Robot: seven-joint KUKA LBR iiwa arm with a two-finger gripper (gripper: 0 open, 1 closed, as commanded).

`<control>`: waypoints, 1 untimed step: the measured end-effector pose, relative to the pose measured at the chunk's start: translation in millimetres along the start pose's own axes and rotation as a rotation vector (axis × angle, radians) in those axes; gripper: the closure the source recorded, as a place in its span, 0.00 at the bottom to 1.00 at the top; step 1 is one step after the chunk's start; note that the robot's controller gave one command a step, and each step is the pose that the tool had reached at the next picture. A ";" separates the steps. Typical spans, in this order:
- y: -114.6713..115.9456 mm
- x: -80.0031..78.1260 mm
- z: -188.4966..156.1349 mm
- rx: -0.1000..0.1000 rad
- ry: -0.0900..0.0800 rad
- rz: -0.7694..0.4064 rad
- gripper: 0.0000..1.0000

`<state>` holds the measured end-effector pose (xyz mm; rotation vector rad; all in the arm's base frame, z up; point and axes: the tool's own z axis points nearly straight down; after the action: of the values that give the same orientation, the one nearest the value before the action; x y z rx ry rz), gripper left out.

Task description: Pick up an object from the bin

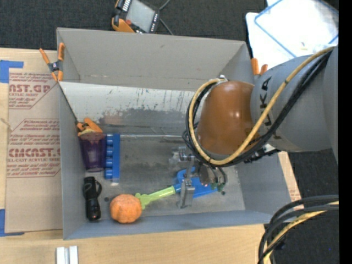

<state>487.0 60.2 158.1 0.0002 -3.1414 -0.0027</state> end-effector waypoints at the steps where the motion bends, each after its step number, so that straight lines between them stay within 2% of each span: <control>1: 0.0 0.0 0.0 0.000 0.000 0.000 0.00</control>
Offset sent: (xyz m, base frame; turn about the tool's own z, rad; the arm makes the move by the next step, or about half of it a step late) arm -0.0056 -0.0085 -0.0114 0.0009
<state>487.0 60.2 158.1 0.0003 -3.1414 -0.0027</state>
